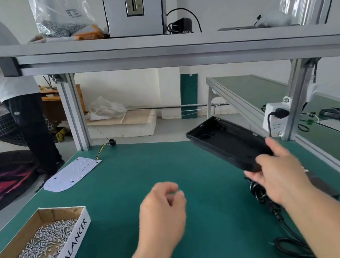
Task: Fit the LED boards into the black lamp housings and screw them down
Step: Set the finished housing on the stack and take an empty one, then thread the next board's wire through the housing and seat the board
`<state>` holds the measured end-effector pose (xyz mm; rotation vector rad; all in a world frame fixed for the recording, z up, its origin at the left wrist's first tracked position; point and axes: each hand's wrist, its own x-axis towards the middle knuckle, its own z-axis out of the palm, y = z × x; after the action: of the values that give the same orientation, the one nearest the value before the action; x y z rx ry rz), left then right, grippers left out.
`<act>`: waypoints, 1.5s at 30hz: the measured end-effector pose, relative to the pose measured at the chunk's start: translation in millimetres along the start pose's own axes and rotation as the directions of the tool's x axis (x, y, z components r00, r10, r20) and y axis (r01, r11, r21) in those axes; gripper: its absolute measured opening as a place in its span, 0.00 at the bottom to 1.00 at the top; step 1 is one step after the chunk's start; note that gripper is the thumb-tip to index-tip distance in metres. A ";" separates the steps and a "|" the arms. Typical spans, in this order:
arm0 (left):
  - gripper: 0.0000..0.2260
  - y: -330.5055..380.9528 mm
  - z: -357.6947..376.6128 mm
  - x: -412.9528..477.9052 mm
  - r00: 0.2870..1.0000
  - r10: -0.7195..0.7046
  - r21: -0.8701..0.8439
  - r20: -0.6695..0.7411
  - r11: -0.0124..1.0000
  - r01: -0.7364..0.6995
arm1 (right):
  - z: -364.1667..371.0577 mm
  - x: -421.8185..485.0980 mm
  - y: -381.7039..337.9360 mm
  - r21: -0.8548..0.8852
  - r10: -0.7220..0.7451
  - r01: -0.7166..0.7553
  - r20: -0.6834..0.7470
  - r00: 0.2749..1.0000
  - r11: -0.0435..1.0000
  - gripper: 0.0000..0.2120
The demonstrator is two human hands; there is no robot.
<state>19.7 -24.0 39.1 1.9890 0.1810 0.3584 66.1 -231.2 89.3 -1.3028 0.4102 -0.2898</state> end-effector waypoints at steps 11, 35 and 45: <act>0.11 -16.6 -96.7 137.7 0.978 -0.199 0.737 -0.068 0.651 0.184 | 13.6 -74.1 44.9 0.426 0.383 -0.432 0.200 0.902 0.795 0.14; 0.25 -59.2 -111.7 160.2 0.854 -0.520 0.962 -0.009 0.229 0.149 | 14.5 -66.4 57.9 0.478 0.239 -0.236 0.056 0.969 0.846 0.11; 0.19 -1.4 8.5 68.5 0.911 -0.319 0.914 0.260 0.387 -0.126 | 6.3 -63.1 60.3 0.560 0.139 -0.161 0.082 0.987 0.813 0.10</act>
<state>87.2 -11.2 46.1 3.1218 0.2747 -0.3787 11.2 -183.8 40.4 -0.6819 0.3564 -0.2287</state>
